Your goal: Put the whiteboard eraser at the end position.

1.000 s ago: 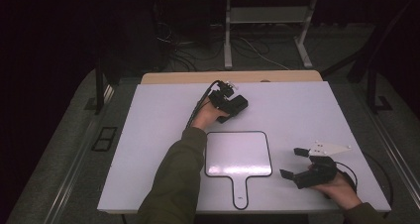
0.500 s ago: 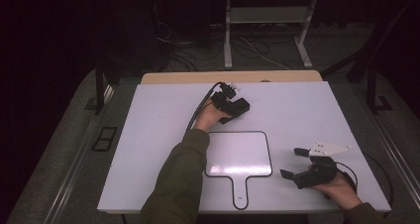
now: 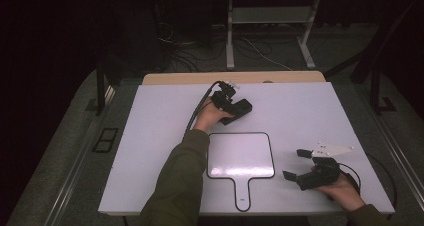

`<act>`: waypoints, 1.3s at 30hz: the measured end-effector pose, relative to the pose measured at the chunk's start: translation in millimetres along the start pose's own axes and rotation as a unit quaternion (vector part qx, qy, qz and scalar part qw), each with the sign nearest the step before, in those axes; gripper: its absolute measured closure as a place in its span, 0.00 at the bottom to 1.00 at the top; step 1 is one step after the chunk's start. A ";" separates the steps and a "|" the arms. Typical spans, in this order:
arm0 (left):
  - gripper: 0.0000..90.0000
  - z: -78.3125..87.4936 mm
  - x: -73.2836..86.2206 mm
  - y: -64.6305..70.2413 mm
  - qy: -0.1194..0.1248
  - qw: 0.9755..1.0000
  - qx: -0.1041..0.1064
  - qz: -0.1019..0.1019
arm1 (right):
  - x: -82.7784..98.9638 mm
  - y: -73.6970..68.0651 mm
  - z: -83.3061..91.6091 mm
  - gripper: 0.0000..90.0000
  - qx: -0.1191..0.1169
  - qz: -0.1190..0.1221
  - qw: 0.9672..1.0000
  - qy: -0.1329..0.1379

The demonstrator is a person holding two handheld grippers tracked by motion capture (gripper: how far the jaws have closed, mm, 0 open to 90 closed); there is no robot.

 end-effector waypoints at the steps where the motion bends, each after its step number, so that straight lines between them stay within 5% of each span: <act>1: 0.16 1.0 0.2 0.5 0.002 1.000 0.002 0.002 | 0.2 0.0 -0.1 0.00 0.000 -0.001 1.000 0.000; 11: 0.00 8.9 5.5 3.0 0.024 1.000 -0.003 0.005 | 0.5 2.1 -2.2 0.00 -0.004 -0.001 1.000 -0.002; 18: 0.00 20.8 10.3 9.8 0.044 0.999 -0.013 0.002 | 1.3 0.5 -4.6 0.00 -0.006 0.001 1.000 -0.008; 19: 0.00 23.9 11.4 8.9 0.041 0.999 -0.012 -0.013 | 1.5 0.2 -5.2 0.00 -0.006 0.003 1.000 -0.008; 24: 0.00 32.7 17.3 15.1 0.050 0.999 -0.015 0.001 | 2.2 0.3 -8.4 0.00 -0.006 0.007 1.000 -0.016; 31: 0.00 47.3 23.3 21.9 0.045 0.999 -0.015 -0.020 | 2.4 0.3 -8.5 0.00 -0.003 0.008 1.000 -0.017; 39: 0.00 61.4 32.3 32.5 0.061 0.998 -0.019 -0.013 | 2.6 0.0 -8.3 0.00 -0.002 0.008 1.000 -0.018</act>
Point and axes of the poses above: each handheld gripper's, and its own axes: z roughly backward along the jaws, x roughly out of its underside, y roughly to its right, the point moved 1 cm from there along -z, roughly forward along the jaws, and after that the axes turned 10 degrees about -z, right-handed, at the moved point
